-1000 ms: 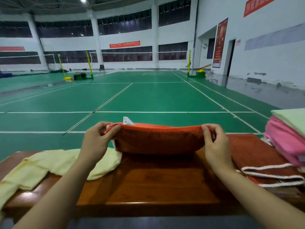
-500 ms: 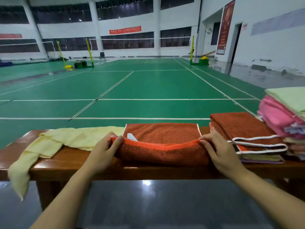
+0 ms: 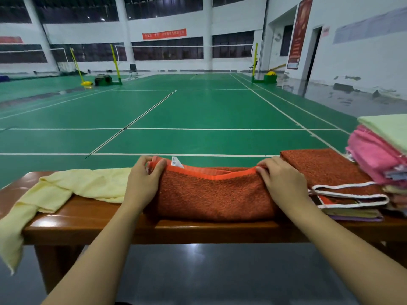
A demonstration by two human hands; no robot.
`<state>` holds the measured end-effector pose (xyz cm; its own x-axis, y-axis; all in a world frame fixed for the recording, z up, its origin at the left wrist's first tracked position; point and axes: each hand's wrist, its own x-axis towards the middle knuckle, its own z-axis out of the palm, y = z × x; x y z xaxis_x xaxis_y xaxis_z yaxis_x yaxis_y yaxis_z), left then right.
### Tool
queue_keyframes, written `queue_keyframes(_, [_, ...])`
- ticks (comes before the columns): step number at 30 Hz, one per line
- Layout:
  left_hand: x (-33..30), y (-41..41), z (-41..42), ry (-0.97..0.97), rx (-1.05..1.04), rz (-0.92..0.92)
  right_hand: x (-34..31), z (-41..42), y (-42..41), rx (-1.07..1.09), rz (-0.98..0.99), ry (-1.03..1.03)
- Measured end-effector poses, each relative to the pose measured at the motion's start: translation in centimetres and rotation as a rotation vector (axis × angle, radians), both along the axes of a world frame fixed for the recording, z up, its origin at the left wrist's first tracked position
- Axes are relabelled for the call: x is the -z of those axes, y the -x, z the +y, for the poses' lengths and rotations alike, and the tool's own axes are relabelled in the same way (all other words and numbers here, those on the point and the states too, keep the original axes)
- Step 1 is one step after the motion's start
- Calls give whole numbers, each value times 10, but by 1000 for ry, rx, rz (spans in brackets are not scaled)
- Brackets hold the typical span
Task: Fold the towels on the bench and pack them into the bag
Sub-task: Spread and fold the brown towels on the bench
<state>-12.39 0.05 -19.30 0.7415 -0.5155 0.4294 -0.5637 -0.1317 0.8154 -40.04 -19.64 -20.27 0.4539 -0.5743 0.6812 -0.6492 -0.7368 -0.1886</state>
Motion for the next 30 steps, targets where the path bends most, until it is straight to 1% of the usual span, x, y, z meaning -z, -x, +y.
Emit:
queue_keyframes(2, [8,-8,-14,-71,-35,35,1,-12,-18,39,43,-72])
queue_keyframes(4, [14,-17,-25,-128,-93,46,5,-25,-30,56,29,-138])
queue_keyframes(7, [15,-26,-38,-164,-182,58,11,-44,-43,83,5,-172])
queue_keyframes(9, [17,-29,-46,-213,-216,36,15,-57,-51,85,23,-185])
queue_keyframes(11, [22,-31,-54,-296,-239,-27,19,-68,-56,99,60,-209])
queue_keyframes(15, [30,-39,-70,-557,-300,-203,36,-87,-58,145,145,-292])
queue_keyframes(17, [32,-39,-74,-643,-341,-271,39,-92,-60,144,151,-348])
queue_keyframes(19, [35,-33,-75,-693,-378,-342,39,-93,-61,126,157,-360])
queue_keyframes(23, [36,-27,-70,-668,-435,-490,37,-87,-58,99,117,-334])
queue_keyframes(25, [33,-23,-65,-647,-481,-576,30,-81,-59,77,111,-268])
queue_keyframes(27, [21,-5,-60,-582,-479,-667,22,-72,-65,3,156,-203])
queue_keyframes(28, [13,8,-60,-537,-407,-675,18,-67,-69,-79,200,-204])
queue_keyframes(29, [5,23,-59,-499,-277,-618,15,-61,-74,-190,250,-240])
queue_keyframes(30, [-1,38,-59,-488,-116,-514,12,-54,-79,-315,299,-308])
